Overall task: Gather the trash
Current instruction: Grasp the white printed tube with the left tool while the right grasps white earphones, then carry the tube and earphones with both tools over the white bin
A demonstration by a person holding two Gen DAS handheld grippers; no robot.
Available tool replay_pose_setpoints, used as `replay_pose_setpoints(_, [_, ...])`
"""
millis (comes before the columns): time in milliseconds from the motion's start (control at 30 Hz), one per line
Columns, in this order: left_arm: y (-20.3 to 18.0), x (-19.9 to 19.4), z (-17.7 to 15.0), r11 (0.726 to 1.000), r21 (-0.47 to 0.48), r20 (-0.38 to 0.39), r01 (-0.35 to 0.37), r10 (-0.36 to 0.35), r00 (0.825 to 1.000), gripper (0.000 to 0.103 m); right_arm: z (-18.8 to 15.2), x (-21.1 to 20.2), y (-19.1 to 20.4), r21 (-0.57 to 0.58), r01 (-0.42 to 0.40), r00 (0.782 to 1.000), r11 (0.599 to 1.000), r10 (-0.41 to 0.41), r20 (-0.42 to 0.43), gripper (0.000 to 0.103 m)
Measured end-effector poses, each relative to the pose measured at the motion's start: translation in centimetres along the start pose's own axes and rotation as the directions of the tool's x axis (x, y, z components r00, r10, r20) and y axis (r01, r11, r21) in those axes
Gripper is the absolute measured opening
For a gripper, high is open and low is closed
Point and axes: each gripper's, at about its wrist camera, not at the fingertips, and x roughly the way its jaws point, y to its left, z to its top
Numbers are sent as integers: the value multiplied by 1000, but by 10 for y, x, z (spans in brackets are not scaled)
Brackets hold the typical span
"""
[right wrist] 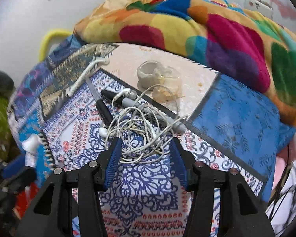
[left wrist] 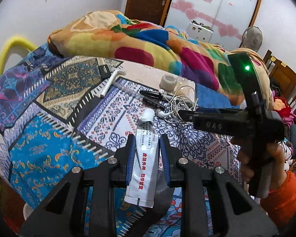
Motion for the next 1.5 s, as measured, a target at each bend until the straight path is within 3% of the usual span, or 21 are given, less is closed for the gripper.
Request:
replay_pose_setpoints(167, [0, -1, 3, 1000, 1, 14, 4, -4, 1000, 25, -5, 7, 20, -130, 93, 995, 987, -89, 36, 46])
replay_pose_setpoints(300, [0, -4, 3, 1000, -3, 20, 4, -3, 1000, 25, -9, 3, 22, -145, 79, 996, 986, -72, 54, 22])
replay_pose_setpoints(333, [0, -6, 2, 1000, -8, 16, 13, -13, 1000, 25, -11, 1, 20, -136, 56, 998, 989, -50, 48, 12])
replay_pose_setpoints(367, [0, -8, 1, 1000, -11, 13, 20, -20, 1000, 25, -12, -2, 18, -121, 13, 999, 993, -9, 31, 10])
replay_pose_setpoints(433, [0, -11, 0, 1000, -5, 10, 15, -15, 1000, 25, -11, -5, 17, -89, -25, 1000, 996, 27, 15, 9])
replay_pose_setpoints(1067, [1, -68, 7, 999, -10, 68, -33, 33, 997, 25, 8, -107, 30, -54, 68, 978, 996, -56, 201, 9])
replay_pose_setpoints(1500, [25, -142, -2, 996, -33, 134, -79, 83, 988, 25, -4, -177, 83, -105, 62, 960, 993, -31, 279, 9])
